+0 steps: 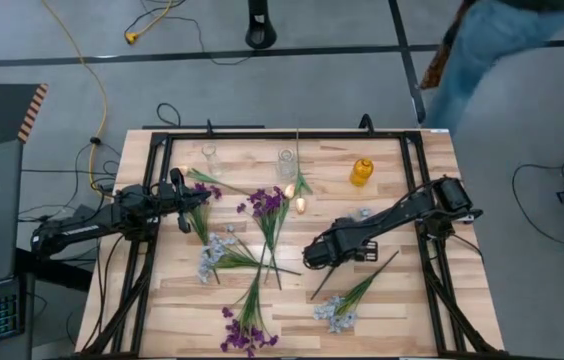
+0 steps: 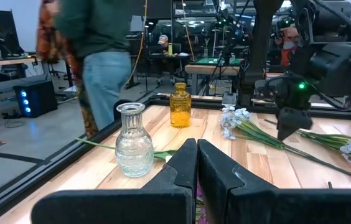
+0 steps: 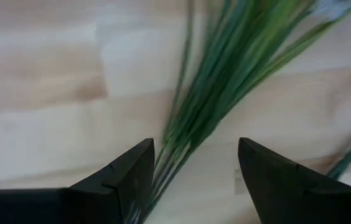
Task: Sort flowers into vase by color
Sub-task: Put the top right white flowers into the right transparent vase
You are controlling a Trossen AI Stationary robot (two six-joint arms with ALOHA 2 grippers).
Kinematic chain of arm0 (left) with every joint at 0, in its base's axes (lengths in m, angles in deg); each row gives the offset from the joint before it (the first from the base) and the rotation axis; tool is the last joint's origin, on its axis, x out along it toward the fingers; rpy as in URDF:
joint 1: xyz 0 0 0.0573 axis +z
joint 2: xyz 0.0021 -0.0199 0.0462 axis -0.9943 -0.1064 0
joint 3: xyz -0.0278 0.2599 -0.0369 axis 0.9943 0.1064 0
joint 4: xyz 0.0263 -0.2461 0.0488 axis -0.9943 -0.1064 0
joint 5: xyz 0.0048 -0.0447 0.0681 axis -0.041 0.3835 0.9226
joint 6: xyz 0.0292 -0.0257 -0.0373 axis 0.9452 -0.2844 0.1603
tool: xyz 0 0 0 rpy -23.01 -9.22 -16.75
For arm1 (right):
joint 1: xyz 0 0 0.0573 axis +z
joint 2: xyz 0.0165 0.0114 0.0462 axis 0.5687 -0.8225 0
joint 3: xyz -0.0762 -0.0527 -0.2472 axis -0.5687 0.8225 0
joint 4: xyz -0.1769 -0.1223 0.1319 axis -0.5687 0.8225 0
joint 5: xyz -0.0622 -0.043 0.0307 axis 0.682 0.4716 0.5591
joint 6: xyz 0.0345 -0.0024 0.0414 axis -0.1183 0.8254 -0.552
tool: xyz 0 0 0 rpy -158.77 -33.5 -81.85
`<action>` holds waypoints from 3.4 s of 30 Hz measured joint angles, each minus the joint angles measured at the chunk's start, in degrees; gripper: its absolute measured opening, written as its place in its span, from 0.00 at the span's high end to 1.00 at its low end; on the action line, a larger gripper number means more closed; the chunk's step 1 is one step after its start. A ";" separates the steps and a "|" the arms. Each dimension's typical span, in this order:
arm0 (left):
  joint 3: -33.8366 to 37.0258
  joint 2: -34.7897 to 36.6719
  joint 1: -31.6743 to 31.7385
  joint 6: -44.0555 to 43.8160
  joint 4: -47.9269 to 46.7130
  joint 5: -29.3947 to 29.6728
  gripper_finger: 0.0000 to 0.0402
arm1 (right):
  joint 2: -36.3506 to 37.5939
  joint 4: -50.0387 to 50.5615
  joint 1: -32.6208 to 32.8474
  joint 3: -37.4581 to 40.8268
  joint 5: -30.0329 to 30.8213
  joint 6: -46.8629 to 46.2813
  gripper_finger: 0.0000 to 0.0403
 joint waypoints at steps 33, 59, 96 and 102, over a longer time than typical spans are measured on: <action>0.01 0.00 0.01 -0.01 -0.02 0.00 1.00 | -0.13 -7.55 0.57 7.93 3.11 -13.74 0.39; 0.01 -0.02 0.00 0.01 0.00 -0.01 1.00 | -0.09 -10.32 0.86 7.92 3.72 -9.13 0.89; 0.01 0.00 0.00 0.01 -0.01 -0.01 1.00 | 11.28 -59.54 -9.70 0.61 57.05 74.34 0.90; 0.01 -0.01 0.01 0.01 -0.01 0.00 1.00 | 11.26 -74.68 -15.56 0.61 54.17 94.53 0.90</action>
